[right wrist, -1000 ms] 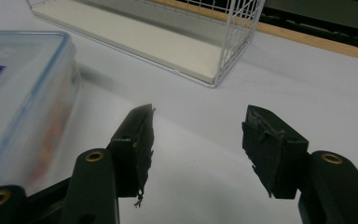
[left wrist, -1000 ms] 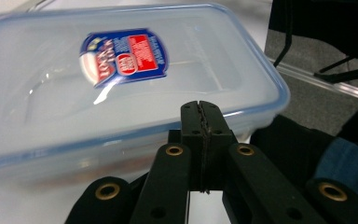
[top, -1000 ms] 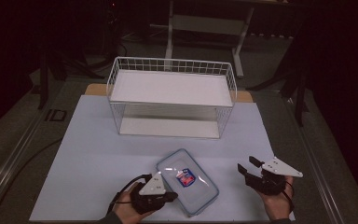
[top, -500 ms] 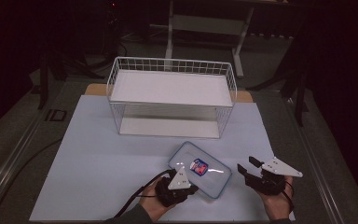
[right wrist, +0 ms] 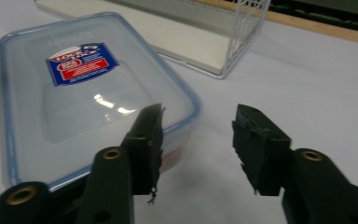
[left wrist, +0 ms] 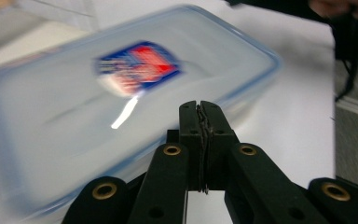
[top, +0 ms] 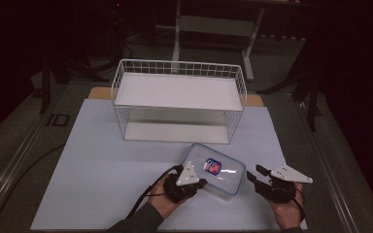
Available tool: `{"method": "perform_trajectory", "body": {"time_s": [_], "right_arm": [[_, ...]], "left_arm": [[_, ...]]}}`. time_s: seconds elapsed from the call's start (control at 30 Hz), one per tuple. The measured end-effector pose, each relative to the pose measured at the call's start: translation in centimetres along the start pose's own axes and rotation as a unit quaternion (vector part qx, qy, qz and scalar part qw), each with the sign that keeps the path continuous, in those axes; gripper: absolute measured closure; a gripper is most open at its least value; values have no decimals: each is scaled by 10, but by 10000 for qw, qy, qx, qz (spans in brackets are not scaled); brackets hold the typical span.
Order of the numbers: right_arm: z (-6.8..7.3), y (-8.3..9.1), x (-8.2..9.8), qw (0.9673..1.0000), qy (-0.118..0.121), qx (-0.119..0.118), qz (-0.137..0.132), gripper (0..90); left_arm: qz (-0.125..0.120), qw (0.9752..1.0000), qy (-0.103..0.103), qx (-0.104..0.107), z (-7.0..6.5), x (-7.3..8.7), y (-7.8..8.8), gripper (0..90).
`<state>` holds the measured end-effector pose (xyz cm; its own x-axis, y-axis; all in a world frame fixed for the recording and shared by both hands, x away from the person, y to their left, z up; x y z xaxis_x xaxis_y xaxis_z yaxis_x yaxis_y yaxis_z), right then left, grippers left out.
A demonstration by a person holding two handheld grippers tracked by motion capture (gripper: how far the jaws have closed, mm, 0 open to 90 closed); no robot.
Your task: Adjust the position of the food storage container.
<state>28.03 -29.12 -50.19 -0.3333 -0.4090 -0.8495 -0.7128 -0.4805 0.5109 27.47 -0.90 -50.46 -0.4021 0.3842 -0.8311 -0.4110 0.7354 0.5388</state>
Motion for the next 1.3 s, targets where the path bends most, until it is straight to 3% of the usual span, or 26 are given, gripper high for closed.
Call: {"method": "perform_trajectory", "body": {"time_s": [0.03,0.07,0.13,0.17,0.23,0.27,0.4,0.53,0.93,1.13,1.3], "right_arm": [[1,-1,0,10000,-2,-48,30,564],[3,-1,0,9999,-18,-87,56,578],[7,-4,0,9997,-35,-172,148,606],[9,-5,0,9996,-19,-215,196,617],[11,-5,1,9993,-15,-290,230,649],[11,-5,1,9993,-15,-290,230,649],[10,-4,7,9982,-101,-408,436,797],[14,-4,10,9965,-61,-558,613,842],[24,-2,13,9936,-5,-707,881,897],[21,-6,12,9937,-159,-731,831,900],[20,-10,9,9939,-111,-668,865,900]], "left_arm": [[0,10000,0,0,0,0,0,886],[-72,9998,113,-155,14,-1,8,888],[-102,9993,173,-321,26,-1,14,890],[-102,9993,173,-321,26,-1,14,892],[-155,9980,297,-537,43,0,19,892],[-155,9980,297,-537,43,0,19,893],[-170,9957,513,-753,62,3,19,894],[-125,9944,629,-844,73,6,14,895],[68,9940,720,-824,80,11,-3,896],[94,9932,854,-781,82,13,0,900],[139,9932,917,-701,84,15,5,900]]}}
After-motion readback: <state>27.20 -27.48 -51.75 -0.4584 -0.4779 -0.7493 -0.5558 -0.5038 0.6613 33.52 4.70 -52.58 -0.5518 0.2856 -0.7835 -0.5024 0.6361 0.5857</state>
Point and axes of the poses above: each handheld gripper's, and its own axes: y roughly backward along the jaws, x roughly out of its underside, z roughly to its left, the point moved 4 cm from there along -y, roughly forward along the jaws, and after that the axes turned 8 degrees about y, right-handed, at the moved point
